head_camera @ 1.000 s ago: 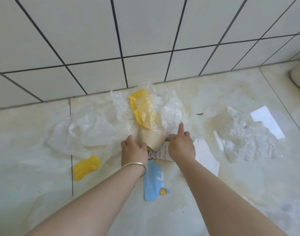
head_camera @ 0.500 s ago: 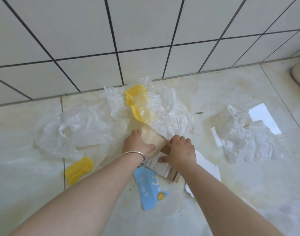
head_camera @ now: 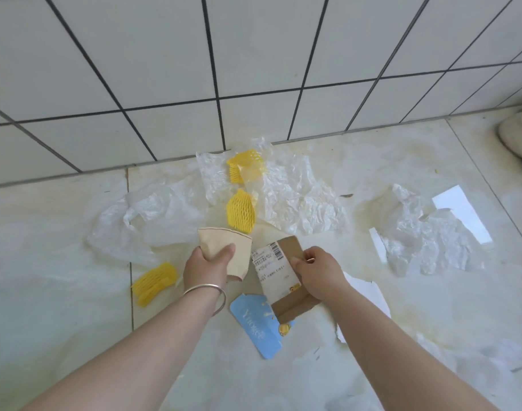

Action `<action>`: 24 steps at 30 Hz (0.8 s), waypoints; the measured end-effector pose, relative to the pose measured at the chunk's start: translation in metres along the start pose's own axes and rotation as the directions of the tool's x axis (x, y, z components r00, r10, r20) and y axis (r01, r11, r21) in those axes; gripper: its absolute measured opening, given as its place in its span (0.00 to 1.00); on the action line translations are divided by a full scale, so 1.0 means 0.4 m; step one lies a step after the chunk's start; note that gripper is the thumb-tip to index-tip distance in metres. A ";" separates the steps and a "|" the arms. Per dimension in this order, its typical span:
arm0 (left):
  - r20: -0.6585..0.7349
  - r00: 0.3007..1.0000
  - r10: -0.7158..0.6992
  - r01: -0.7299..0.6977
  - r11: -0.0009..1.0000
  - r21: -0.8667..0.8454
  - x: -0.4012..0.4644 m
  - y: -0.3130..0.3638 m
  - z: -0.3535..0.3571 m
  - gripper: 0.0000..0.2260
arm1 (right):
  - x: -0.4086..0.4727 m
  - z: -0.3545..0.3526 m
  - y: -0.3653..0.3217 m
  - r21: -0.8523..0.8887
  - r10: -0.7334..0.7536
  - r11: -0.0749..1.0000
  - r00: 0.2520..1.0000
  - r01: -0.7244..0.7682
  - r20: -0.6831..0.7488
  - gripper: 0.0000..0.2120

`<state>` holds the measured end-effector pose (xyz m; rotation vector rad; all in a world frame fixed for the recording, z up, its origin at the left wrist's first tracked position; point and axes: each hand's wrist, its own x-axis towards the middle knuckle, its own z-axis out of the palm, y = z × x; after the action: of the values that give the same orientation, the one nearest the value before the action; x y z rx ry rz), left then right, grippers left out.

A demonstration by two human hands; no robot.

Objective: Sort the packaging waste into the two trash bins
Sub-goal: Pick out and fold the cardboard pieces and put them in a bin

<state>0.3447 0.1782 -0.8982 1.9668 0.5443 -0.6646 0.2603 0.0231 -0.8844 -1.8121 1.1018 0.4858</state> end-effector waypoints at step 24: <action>0.055 0.998 0.001 0.003 0.998 -0.069 -0.164 -0.185 -0.187 0.08 | -0.199 0.195 0.143 -0.474 -0.228 0.874 0.952 0.107 -0.206 0.25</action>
<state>0.2666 0.2712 -0.8738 1.8789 0.5282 -0.6898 0.1806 0.1189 -0.8954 -2.4238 1.0425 0.4392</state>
